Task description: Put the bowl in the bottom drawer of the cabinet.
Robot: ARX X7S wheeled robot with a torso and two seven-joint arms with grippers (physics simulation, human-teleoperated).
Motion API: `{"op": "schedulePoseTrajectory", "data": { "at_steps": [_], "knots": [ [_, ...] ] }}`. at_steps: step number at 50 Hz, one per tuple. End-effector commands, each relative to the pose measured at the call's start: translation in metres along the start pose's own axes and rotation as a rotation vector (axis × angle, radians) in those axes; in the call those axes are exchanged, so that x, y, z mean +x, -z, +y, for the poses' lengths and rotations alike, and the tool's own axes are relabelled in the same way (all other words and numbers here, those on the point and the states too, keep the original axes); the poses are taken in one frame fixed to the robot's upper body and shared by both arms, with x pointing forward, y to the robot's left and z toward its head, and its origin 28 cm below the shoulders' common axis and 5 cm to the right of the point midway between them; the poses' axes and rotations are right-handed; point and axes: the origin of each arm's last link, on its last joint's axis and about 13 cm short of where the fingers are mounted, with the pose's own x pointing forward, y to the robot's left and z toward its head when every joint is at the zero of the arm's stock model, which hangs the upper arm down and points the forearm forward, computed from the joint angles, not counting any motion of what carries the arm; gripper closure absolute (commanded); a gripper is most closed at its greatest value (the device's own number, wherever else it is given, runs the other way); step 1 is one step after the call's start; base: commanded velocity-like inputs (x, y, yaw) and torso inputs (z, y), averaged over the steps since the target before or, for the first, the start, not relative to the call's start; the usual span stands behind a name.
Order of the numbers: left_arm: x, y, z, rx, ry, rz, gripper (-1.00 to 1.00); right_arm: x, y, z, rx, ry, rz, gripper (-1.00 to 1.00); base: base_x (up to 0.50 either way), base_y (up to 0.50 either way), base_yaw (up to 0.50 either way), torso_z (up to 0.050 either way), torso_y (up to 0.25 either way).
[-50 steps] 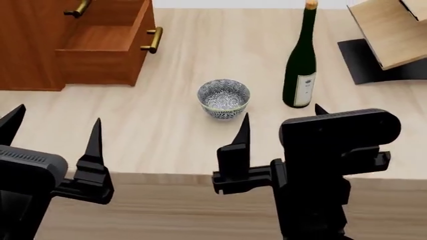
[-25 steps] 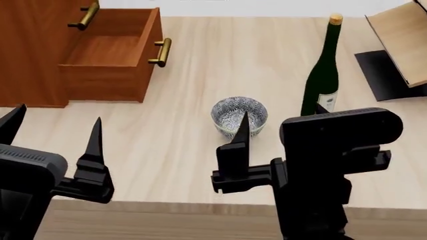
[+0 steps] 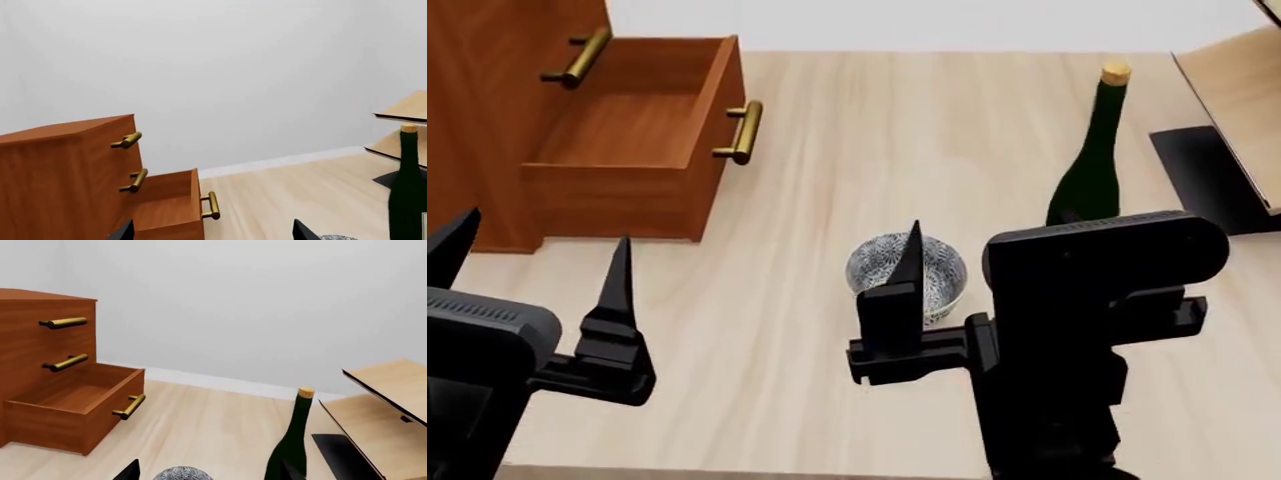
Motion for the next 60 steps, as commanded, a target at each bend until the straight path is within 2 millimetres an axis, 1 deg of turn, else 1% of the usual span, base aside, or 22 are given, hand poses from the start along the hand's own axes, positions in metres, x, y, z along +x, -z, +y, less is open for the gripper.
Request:
{"op": "schedulePoseTrajectory", "data": {
  "at_steps": [1, 48, 60],
  "knots": [
    [-0.0006, 0.0038, -0.0011, -0.006, 0.014, 0.006, -1.0, -0.0012, 0.0062, 0.0012, 0.001, -0.004, 0.017, -1.0, 0.21, 0.0, 0.0, 0.0, 0.0],
    [-0.0011, 0.0022, -0.0015, -0.006, 0.014, 0.001, -1.0, -0.0017, 0.0049, 0.0009, -0.002, -0.002, 0.011, -1.0, 0.22, 0.03, 0.0, 0.0, 0.0],
    [-0.0004, 0.0034, -0.0018, -0.006, 0.015, 0.004, -1.0, -0.0013, 0.0053, 0.0012, 0.001, -0.006, 0.012, -1.0, 0.22, 0.12, 0.0, 0.0, 0.001]
  ]
}}
